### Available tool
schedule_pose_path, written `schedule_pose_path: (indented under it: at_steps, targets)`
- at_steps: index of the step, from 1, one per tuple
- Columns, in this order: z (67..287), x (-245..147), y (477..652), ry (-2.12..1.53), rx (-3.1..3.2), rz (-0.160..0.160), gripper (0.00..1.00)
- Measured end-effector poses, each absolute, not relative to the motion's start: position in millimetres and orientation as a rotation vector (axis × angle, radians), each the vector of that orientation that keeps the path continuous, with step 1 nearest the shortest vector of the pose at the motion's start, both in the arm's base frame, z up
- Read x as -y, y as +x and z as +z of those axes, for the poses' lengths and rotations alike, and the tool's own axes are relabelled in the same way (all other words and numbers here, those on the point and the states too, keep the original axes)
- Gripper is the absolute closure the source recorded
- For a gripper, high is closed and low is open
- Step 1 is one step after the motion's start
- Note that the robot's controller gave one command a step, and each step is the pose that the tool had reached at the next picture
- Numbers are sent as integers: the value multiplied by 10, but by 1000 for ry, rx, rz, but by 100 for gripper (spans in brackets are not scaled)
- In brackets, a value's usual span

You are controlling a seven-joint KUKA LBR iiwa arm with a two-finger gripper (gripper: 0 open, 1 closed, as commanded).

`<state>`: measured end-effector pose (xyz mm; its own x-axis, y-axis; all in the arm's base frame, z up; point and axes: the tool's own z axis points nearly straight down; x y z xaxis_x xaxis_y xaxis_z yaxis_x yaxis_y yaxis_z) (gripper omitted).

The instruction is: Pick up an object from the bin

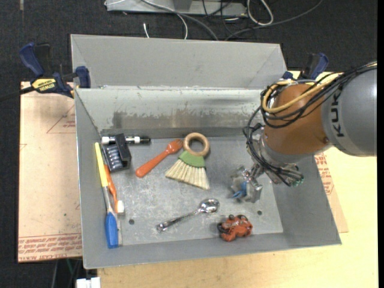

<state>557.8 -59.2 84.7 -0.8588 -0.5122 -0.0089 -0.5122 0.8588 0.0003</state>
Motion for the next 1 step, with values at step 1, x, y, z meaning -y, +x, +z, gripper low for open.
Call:
schedule_pose_path:
  at_steps: [1]
  targets:
    - [985, 586, 5568, -833, -3024, 7, 100]
